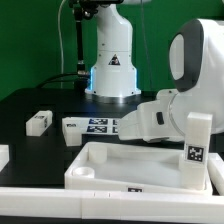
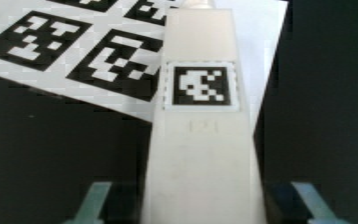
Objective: Assemble desk
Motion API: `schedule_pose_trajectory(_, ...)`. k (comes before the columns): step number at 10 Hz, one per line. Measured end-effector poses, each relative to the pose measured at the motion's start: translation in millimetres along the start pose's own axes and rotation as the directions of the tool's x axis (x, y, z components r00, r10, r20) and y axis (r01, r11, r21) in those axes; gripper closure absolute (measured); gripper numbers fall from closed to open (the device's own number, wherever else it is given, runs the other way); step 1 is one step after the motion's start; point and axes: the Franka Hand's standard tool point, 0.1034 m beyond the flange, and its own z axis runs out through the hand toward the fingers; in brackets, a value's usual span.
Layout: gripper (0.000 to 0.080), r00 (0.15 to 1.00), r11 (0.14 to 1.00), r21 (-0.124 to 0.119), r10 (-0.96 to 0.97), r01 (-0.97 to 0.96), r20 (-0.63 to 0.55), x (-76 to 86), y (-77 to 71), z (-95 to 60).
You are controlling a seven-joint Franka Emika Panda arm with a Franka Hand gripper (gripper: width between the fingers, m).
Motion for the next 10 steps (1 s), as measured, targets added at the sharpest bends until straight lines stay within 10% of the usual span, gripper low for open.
schedule_pose_trajectory(4, 0.0505, 0.999, 0.998, 0.047, -0.038, 0.038, 0.016, -48.3, 22.7, -50.6)
schedule_pose_trajectory(10, 0.0505, 0.993, 0.997, 0.062, -0.029, 0.037, -0.115, -57.9, 47.3, -86.4)
